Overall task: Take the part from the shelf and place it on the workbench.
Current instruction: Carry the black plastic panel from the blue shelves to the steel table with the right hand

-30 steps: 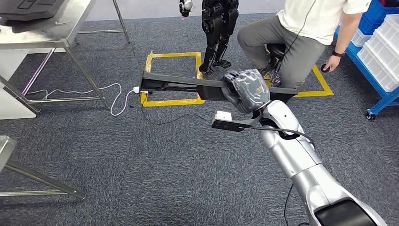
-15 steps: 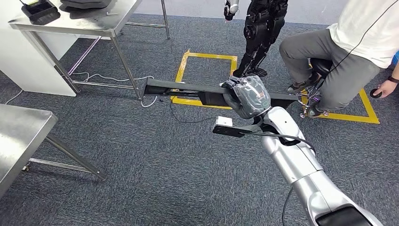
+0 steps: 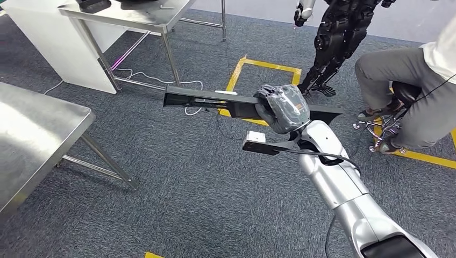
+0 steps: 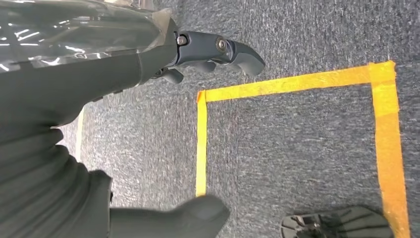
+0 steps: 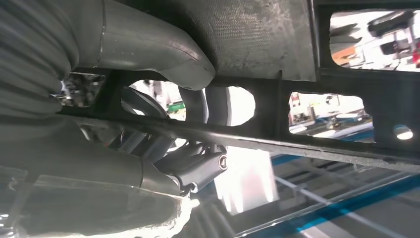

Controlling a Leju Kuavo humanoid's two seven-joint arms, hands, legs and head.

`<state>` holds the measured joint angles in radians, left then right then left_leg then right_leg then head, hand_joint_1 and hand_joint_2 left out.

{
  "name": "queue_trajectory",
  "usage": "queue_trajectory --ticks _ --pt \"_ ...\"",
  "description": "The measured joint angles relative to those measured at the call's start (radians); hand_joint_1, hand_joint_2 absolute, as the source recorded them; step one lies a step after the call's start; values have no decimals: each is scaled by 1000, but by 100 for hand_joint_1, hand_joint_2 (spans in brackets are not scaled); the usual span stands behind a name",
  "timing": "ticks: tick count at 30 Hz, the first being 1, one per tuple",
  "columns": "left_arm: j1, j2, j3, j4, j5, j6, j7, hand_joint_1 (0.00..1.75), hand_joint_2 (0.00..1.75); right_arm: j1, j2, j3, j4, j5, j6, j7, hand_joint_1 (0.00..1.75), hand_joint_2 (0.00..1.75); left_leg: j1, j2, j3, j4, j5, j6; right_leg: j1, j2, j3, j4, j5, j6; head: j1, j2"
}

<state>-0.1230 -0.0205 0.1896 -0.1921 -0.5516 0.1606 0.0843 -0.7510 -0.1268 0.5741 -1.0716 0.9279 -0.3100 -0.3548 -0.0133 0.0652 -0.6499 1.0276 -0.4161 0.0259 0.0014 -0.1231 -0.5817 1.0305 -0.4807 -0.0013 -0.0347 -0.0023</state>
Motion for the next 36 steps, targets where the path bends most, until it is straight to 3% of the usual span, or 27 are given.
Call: queue_trajectory --ticks 1,2,3,6,8,9,11,12,14,16,17,19,21,23,24,25,27,29,30,32,34,36 --pt "0 1 0 0 -1 0 0 0 175 0 2 0 -1 2 0 0 175 175 1 -13 5 -7 3 6 1 -9 2 -2 -3 5 0 0" --pt "1 1 0 0 -1 0 0 0 175 1 2 0 -3 4 0 0 175 175 3 -25 12 -16 7 11 1 -3 4 1 -8 9 1 0" --pt "0 1 0 0 -2 0 0 0 175 0 3 -1 -4 6 0 0 175 175 7 -37 22 -26 12 17 0 19 -1 21 -19 10 2 0" --pt "-10 -2 0 0 -3 0 0 0 175 1 -3 -2 -5 11 3 0 175 175 14 -79 33 -37 19 26 -7 104 -77 186 -81 4 7 0" --pt "-12 -4 0 0 -3 0 0 0 175 8 -8 -2 -3 13 5 0 175 175 14 -114 34 -37 18 25 -11 116 -124 257 -93 10 8 0" --pt "-11 -5 0 0 -3 0 0 0 175 9 -10 -2 -3 14 5 0 175 175 15 -131 34 -35 17 24 -12 118 -123 239 -76 18 8 0" --pt "-8 -7 0 0 -3 0 1 0 175 8 -11 -2 -2 15 5 0 175 175 17 -161 33 -28 13 18 -19 140 -76 115 -16 37 8 0" --pt "-8 -7 0 0 -3 0 1 0 175 7 -11 -2 -2 15 5 0 175 175 17 -175 30 -22 10 12 -22 155 -48 54 9 40 8 0" --pt "-8 -7 0 0 -3 0 2 0 175 6 -11 -2 -2 15 5 0 175 175 18 -195 22 -14 7 0 -22 172 -22 0 29 34 8 0" --pt "-3 -7 0 0 -3 0 2 0 175 6 -8 -2 -2 15 5 1 175 175 21 -211 16 -15 8 -10 -20 156 -20 0 31 20 8 0" --pt "0 -7 0 0 -3 0 2 0 175 5 -6 -2 -2 16 5 1 175 175 21 -204 13 -11 5 -15 -21 146 -19 -2 32 14 8 0" --pt "1 -7 0 1 -3 0 2 0 175 1 -2 -2 -3 16 5 1 175 175 19 -153 -14 43 -26 -24 -24 127 -15 -6 33 2 2 0" --pt "-2 -6 0 1 -4 1 2 0 175 0 -2 -2 -3 16 6 1 175 175 20 -95 -75 163 -81 -32 -19 106 -12 -7 30 -7 -4 0" --pt "-2 -7 0 1 -4 3 2 0 175 1 -3 -2 -2 16 7 1 175 175 23 -77 -126 252 -105 -35 -15 81 -11 -7 26 -13 -4 0" --pt "-1 -8 0 1 -5 4 3 0 175 1 -3 -2 -2 17 7 0 175 175 24 -73 -127 249 -93 -34 -13 70 -10 -7 24 -15 -4 0" --pt "0 -9 0 1 -6 5 3 0 175 1 -2 -2 -1 17 7 0 175 175 24 -66 -108 209 -66 -31 -12 58 -8 -7 22 -16 -4 0" --pt "-2 -8 0 0 -7 7 3 0 175 1 -1 -3 -2 17 7 -1 175 175 16 -25 -38 78 -8 -18 -7 35 -1 -6 17 -13 -4 0" --pt "-6 -7 0 0 -10 9 3 0 175 -1 -2 -4 -2 17 7 -1 175 175 5 4 4 -1 12 -5 -1 14 5 -7 10 -5 -3 0" --pt "-6 -7 0 0 -11 9 3 0 175 -2 -1 -4 -2 18 7 -1 175 175 1 2 6 -8 9 -2 0 4 7 -8 7 -1 -2 0" --pt "-5 -7 0 0 -13 9 3 0 175 -3 2 -3 -2 18 7 -1 175 175 5 -24 11 -17 13 6 2 -11 12 -9 1 8 -3 0" --pt "-5 -8 0 1 -13 10 4 0 175 -6 3 -5 -4 17 7 -1 175 175 12 -49 25 -33 21 15 2 31 -2 33 -22 13 0 0" --pt "-9 -10 0 1 -14 10 4 0 175 -4 -1 -5 -3 17 7 -1 175 175 16 -77 31 -39 26 21 -3 95 -58 153 -70 9 5 0"
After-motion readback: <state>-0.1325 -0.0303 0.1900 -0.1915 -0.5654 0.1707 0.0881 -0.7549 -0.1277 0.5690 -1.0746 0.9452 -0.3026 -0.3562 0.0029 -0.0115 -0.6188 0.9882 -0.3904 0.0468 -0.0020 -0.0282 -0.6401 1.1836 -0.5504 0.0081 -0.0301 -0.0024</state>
